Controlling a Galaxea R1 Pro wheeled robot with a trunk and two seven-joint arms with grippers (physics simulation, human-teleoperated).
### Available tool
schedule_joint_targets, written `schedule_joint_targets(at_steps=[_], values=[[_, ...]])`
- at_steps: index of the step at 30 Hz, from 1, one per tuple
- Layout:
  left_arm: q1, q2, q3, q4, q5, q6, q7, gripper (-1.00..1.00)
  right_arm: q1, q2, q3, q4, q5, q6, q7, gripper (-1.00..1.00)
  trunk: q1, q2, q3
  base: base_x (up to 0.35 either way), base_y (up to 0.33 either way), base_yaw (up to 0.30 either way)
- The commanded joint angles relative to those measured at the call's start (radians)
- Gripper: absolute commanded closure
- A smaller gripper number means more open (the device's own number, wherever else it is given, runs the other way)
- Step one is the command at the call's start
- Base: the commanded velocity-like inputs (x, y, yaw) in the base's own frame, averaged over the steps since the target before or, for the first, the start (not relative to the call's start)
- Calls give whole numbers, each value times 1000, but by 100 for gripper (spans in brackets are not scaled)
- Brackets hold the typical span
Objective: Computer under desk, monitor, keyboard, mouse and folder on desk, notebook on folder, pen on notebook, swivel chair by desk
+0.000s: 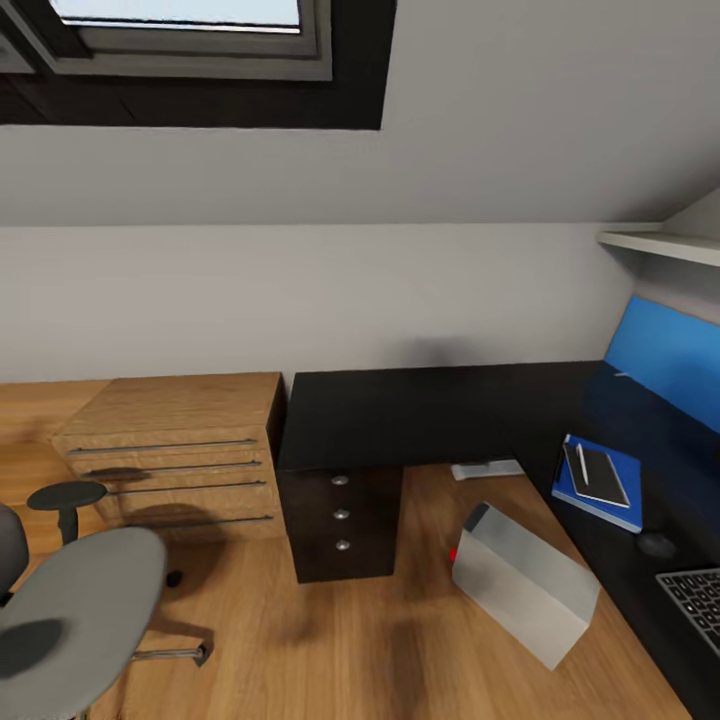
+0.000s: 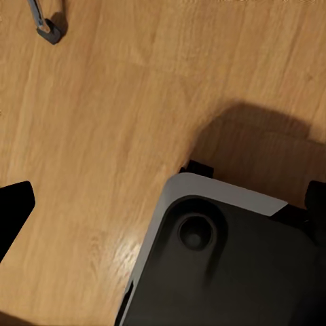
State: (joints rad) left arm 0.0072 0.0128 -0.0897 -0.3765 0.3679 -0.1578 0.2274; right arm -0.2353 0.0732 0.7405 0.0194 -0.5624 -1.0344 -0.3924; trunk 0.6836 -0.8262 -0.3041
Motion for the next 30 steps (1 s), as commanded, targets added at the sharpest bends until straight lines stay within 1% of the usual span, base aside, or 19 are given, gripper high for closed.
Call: schedule_joint_targets(at_steps=[1,8,11,12,14,23,24,25,26,27,30], values=[[1,0,-9,-1,8,-2,6,-100,-1,0,8,2,-4,-1,-5,-100,0,-1,0,0,0,132],[1,2,-9,-1,8,-6,7,-100,-1,0,8,2,-5,2,-5,-100,0,-1,11,0,0,133],[1,2,-8,-1,8,-31,7,-100,-1,0,8,2,-5,2,-5,-100,0,-1,15,0,0,133],[1,1,-8,-1,9,-60,7,-100,-1,0,8,2,-4,2,-5,-100,0,-1,16,0,0,133],[1,2,-8,-1,9,-75,7,-100,-1,0,8,2,-4,2,-5,-100,0,-1,19,0,0,133],[1,1,-10,15,8,-84,6,-100,-1,1,9,2,-5,12,-5,-100,0,-1,30,0,0,193],[1,1,-10,18,8,-84,7,-100,-1,1,8,2,-4,35,-2,-100,0,-1,31,0,0,175],[1,1,-10,21,7,-85,7,-100,-1,1,10,1,-3,89,2,-100,0,-1,31,0,0,72],[1,1,-10,21,8,-85,7,-100,-1,2,10,-2,-3,113,3,-100,0,-1,31,0,0,46],[1,1,-10,22,7,-85,7,-100,-1,3,11,-4,-4,130,3,-100,0,-1,31,0,0,29],[1,1,-10,22,7,-85,7,-100,-1,9,11,-6,-4,150,4,-100,0,-1,31,0,0,18]])
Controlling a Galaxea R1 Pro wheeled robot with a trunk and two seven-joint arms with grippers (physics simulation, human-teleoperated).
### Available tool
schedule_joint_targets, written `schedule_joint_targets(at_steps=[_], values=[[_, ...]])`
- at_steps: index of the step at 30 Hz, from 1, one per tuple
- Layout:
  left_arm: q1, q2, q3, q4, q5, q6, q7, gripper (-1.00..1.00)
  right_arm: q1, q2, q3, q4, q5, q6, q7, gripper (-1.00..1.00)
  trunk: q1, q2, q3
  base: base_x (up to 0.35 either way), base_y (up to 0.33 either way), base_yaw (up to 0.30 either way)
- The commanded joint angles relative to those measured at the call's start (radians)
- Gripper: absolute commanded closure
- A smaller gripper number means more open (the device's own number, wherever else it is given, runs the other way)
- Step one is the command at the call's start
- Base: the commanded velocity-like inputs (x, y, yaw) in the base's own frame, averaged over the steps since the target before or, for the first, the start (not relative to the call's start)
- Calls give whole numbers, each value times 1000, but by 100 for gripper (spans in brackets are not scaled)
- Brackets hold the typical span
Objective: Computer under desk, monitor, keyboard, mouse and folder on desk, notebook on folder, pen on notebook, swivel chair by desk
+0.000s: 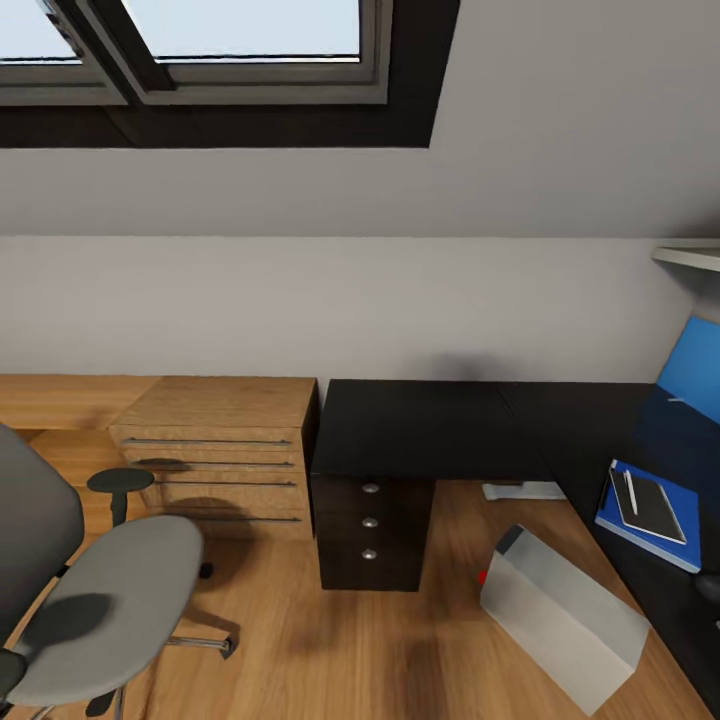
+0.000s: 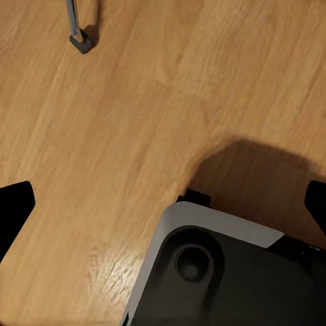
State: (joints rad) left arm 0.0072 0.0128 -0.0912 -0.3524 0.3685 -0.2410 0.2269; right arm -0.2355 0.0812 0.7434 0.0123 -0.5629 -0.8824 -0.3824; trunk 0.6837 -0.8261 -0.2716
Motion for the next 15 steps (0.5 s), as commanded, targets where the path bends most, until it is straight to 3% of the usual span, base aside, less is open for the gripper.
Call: schedule_joint_targets(at_steps=[1,5,15], values=[[0,1,-9,-2,6,-1,8,-100,-1,5,7,2,-5,5,-6,-100,0,-1,-1,0,0,11],[0,1,-9,-2,6,-3,8,-100,-1,7,6,4,-5,11,-4,-100,0,-1,-1,0,0,124],[0,1,-7,-2,6,-4,8,-100,-1,1,5,6,2,5,-3,-100,0,-1,-1,0,0,264]])
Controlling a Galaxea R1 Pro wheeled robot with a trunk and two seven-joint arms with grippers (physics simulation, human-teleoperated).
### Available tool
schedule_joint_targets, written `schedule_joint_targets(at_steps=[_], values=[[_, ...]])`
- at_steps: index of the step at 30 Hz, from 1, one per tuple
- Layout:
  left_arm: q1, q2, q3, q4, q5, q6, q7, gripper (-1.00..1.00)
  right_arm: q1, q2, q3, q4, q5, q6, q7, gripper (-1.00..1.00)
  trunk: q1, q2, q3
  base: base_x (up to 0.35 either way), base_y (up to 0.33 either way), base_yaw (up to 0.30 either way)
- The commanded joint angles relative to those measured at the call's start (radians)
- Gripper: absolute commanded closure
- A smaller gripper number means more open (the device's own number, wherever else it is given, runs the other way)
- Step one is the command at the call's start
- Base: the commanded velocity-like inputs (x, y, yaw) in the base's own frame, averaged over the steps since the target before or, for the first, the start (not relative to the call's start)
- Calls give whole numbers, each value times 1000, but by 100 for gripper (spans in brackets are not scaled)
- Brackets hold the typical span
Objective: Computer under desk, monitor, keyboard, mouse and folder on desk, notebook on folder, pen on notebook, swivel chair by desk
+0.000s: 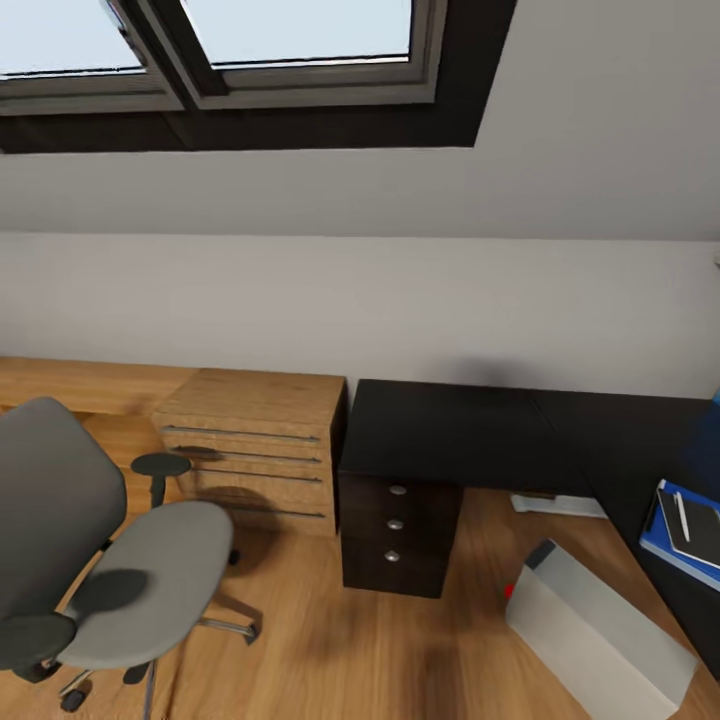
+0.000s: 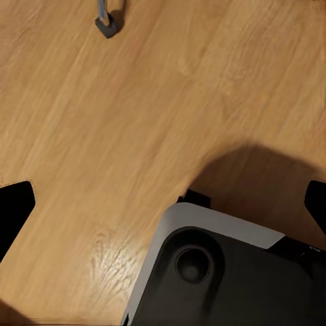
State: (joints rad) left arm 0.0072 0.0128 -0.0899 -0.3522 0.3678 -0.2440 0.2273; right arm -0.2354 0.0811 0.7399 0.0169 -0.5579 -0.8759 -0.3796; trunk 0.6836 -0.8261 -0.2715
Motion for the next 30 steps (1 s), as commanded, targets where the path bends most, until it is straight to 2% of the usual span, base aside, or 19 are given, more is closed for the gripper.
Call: schedule_joint_targets(at_steps=[1,16,22,30], values=[[0,1,-8,-2,7,-1,7,-100,-1,1,9,2,-2,-2,-6,-100,0,-1,-1,0,0,280],[0,1,-8,-2,7,-2,7,-100,-1,-1,10,3,1,1,-5,-100,0,-1,-1,0,0,281],[0,4,-3,-2,12,-66,9,-100,-1,-5,10,2,1,3,-5,-100,0,-1,-1,0,0,285],[0,4,-5,-2,11,-75,9,-100,-1,-6,10,2,1,3,-7,-100,0,-1,-1,0,-167,286]])
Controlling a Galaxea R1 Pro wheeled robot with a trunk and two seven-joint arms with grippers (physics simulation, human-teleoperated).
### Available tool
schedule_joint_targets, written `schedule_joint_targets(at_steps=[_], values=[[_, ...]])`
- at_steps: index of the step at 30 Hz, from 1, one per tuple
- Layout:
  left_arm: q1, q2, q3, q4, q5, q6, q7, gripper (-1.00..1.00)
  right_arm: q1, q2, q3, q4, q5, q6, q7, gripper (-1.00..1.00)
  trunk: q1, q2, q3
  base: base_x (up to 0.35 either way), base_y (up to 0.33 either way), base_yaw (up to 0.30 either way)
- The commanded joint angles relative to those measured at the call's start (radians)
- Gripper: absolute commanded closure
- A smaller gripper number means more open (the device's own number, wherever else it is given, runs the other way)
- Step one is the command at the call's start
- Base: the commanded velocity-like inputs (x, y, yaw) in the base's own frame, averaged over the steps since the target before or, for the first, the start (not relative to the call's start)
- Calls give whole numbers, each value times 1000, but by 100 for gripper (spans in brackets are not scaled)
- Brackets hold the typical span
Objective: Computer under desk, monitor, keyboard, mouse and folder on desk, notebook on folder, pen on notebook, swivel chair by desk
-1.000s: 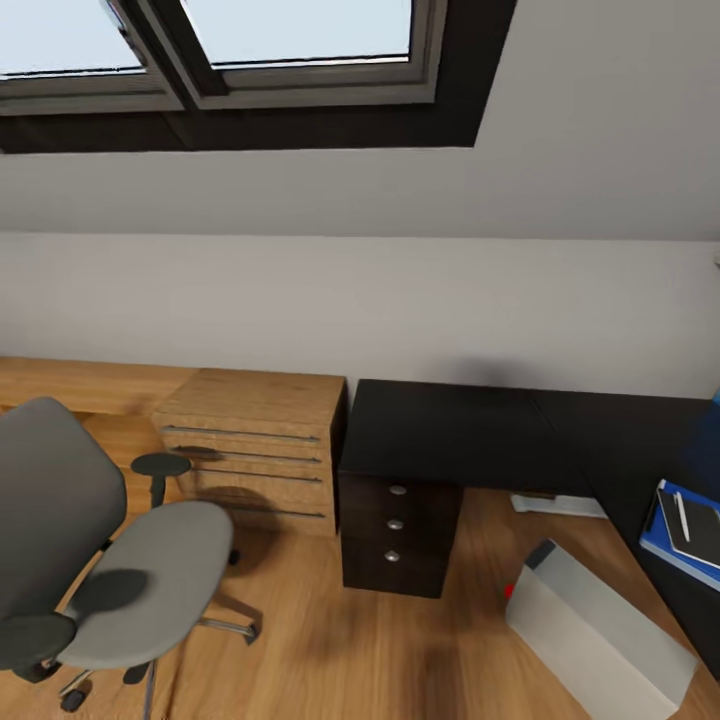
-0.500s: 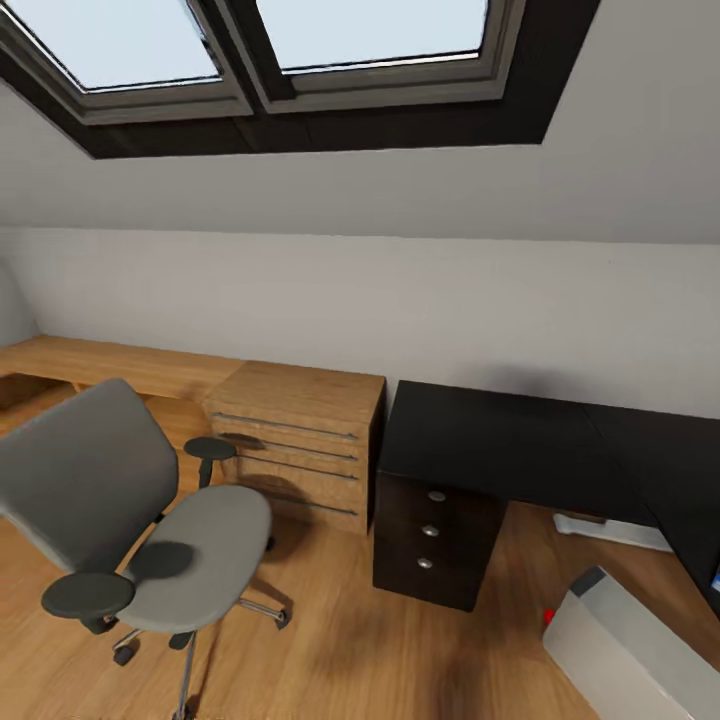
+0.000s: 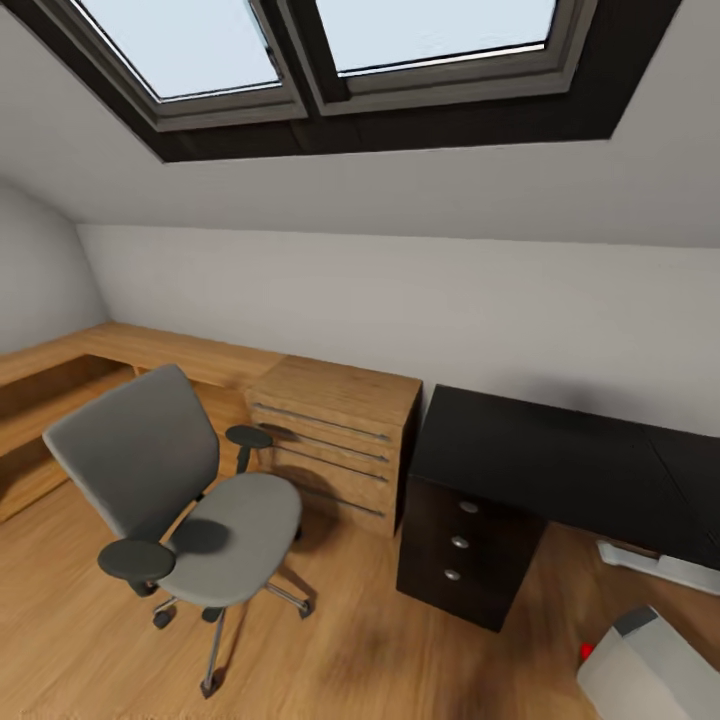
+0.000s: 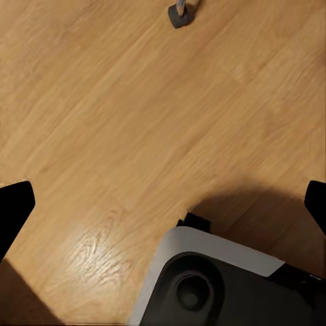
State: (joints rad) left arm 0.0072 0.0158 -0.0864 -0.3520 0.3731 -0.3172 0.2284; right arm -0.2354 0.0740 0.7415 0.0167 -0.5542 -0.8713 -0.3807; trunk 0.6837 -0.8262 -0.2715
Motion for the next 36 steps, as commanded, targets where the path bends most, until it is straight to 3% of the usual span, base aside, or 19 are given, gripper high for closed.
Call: schedule_joint_targets(at_steps=[1,10,24,30,36], values=[[0,1,-9,-2,6,-1,8,-100,-1,1,9,2,-3,-2,-6,-100,0,-1,-1,0,-292,286],[0,0,-8,-2,6,-1,8,-100,-1,0,9,0,-4,-19,-7,-100,0,-1,-1,0,-157,286],[0,0,-8,-2,6,-2,9,-100,5,-2,10,2,-4,-170,-26,-100,0,-1,-1,0,-2,287],[0,0,-7,-2,6,-3,11,-100,7,-2,10,2,-4,-176,-84,-100,0,-1,-1,0,0,287],[0,0,-9,-2,4,-4,11,-100,7,-2,10,2,-4,-176,-95,-100,0,-1,-1,0,0,287]])
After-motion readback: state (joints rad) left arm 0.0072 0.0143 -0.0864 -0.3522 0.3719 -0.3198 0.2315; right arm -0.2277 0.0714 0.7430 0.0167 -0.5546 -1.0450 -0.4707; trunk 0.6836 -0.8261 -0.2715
